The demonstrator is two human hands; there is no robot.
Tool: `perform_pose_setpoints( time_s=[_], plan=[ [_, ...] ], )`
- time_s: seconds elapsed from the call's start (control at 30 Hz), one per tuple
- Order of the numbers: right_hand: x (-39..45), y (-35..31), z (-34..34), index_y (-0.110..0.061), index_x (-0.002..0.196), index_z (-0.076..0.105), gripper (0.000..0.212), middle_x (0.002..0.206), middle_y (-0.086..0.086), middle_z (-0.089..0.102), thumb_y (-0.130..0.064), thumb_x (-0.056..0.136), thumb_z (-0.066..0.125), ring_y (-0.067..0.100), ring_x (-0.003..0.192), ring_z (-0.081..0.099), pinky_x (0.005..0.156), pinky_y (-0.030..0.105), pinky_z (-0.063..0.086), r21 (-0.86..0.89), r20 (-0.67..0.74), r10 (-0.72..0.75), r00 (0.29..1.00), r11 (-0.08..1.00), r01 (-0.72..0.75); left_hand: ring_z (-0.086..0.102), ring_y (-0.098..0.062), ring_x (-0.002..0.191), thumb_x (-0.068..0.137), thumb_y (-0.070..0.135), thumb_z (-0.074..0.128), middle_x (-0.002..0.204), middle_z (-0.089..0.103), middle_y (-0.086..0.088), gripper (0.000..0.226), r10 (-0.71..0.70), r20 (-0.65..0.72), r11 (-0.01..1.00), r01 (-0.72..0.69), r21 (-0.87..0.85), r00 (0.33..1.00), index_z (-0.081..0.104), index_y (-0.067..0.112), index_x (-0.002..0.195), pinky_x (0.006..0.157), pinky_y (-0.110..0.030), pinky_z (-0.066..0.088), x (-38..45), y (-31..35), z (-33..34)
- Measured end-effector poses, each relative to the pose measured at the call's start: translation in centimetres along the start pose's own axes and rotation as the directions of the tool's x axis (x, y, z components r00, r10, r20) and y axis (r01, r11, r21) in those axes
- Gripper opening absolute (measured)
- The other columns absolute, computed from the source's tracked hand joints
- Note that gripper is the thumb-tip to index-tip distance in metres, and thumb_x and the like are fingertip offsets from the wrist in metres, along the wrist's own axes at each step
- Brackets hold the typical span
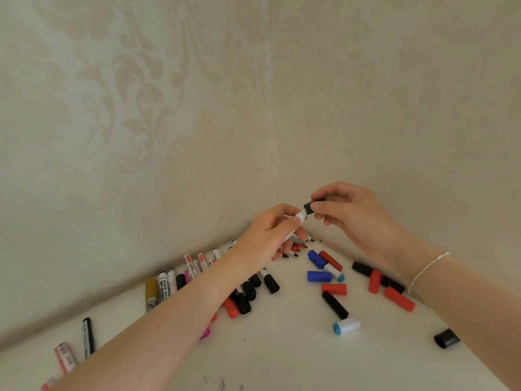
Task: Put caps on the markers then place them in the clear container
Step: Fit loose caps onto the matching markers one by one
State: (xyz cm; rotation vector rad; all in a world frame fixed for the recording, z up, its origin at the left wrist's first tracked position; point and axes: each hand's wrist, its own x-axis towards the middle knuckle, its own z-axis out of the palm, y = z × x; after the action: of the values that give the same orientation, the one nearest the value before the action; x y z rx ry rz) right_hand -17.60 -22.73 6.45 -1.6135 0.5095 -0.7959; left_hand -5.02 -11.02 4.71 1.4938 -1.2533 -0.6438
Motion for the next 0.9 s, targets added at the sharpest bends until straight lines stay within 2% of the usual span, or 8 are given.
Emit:
perform_pose_setpoints(
  time_s=[0.13,0.23,0.3,0.4,0.57,0.67,0.73,0.9],
  plan=[
    [0.1,-0.5,-0.3,-0.007,0.084,0.066,0.011,0.076,0.009,0.067,0.004,0.081,0.065,0.016,0.065,0.059,0.062,0.025,0.045,-0.058,0.062,0.065,0.996,0.996,-0.062,0.051,-0.009,0.054,0.100,0.030,0.046,0.076,0.062,-0.003,0.022,-0.023,0.048,0.993,0.018,0.114,0.999,0.056,0.020,0.117,0.051,-0.024,0.046,-0.3,-0.7,-0.5],
    [0.0,-0.9,-0.5,-0.006,0.082,0.069,0.010,0.075,0.009,0.066,0.003,0.081,0.065,0.015,0.065,0.058,0.063,0.024,0.046,-0.183,0.086,0.078,0.993,0.981,-0.061,0.041,-0.004,0.045,0.100,0.030,0.044,0.069,0.056,-0.003,0.021,-0.010,0.063,0.980,-0.003,0.201,0.998,0.057,0.024,0.117,0.046,-0.015,0.037,-0.5,-1.2,-0.7],
    [0.0,-0.9,-0.4,-0.006,0.082,0.069,0.011,0.077,0.010,0.066,0.003,0.081,0.064,0.015,0.066,0.058,0.064,0.024,0.047,-0.168,0.067,0.068,0.995,0.984,-0.056,0.038,0.001,0.042,0.101,0.028,0.044,0.067,0.053,-0.002,0.022,0.003,0.055,0.976,-0.015,0.217,0.998,0.057,0.022,0.118,0.045,-0.011,0.031,-0.5,-1.1,-0.8],
    [-0.1,-0.8,-0.4,-0.001,0.084,0.069,0.011,0.076,0.011,0.065,0.006,0.082,0.061,0.015,0.065,0.057,0.065,0.024,0.049,-0.100,0.109,0.096,0.989,0.991,-0.085,0.042,0.003,0.041,0.101,0.025,0.044,0.067,0.053,-0.002,0.024,0.004,0.048,0.978,-0.015,0.210,0.999,0.057,0.017,0.119,0.045,-0.009,0.030,-0.5,-1.0,-0.7],
    [-0.1,-0.5,-0.2,-0.003,0.084,0.072,0.012,0.075,0.010,0.068,0.006,0.082,0.063,0.014,0.066,0.063,0.067,0.020,0.055,-0.132,0.176,0.131,0.976,0.985,-0.108,0.043,0.003,0.040,0.100,0.025,0.045,0.069,0.056,-0.003,0.023,-0.009,0.041,0.976,0.000,0.217,0.999,0.058,0.012,0.114,0.043,-0.007,0.030,-0.3,-1.2,-0.4],
    [-0.3,-0.5,0.1,-0.002,0.085,0.071,0.012,0.076,0.011,0.071,0.006,0.083,0.063,0.016,0.068,0.067,0.069,0.021,0.058,-0.073,0.190,0.139,0.972,0.989,-0.127,0.045,0.007,0.045,0.100,0.023,0.047,0.071,0.055,-0.001,0.024,0.041,0.032,0.945,-0.050,0.324,0.999,0.063,0.006,0.107,0.048,-0.005,0.031,-0.2,-1.3,-0.3],
    [-0.3,-0.7,0.2,-0.001,0.087,0.071,0.011,0.078,0.012,0.072,0.005,0.082,0.064,0.017,0.067,0.068,0.067,0.020,0.058,-0.079,0.188,0.132,0.973,0.990,-0.119,0.045,0.008,0.048,0.100,0.022,0.049,0.068,0.054,0.003,0.023,0.089,0.027,0.929,-0.093,0.360,0.996,0.065,0.006,0.105,0.050,-0.006,0.032,-0.4,-1.3,-0.2],
    [-0.1,-1.5,0.5,0.000,0.089,0.071,0.011,0.080,0.014,0.072,0.005,0.082,0.065,0.015,0.065,0.069,0.068,0.019,0.058,-0.154,0.176,0.094,0.980,0.986,-0.067,0.048,0.007,0.047,0.099,0.024,0.050,0.062,0.053,0.010,0.024,0.113,-0.051,0.942,-0.090,0.324,0.992,0.066,0.011,0.109,0.050,-0.005,0.032,-0.2,-1.5,-0.1]
  ],
)
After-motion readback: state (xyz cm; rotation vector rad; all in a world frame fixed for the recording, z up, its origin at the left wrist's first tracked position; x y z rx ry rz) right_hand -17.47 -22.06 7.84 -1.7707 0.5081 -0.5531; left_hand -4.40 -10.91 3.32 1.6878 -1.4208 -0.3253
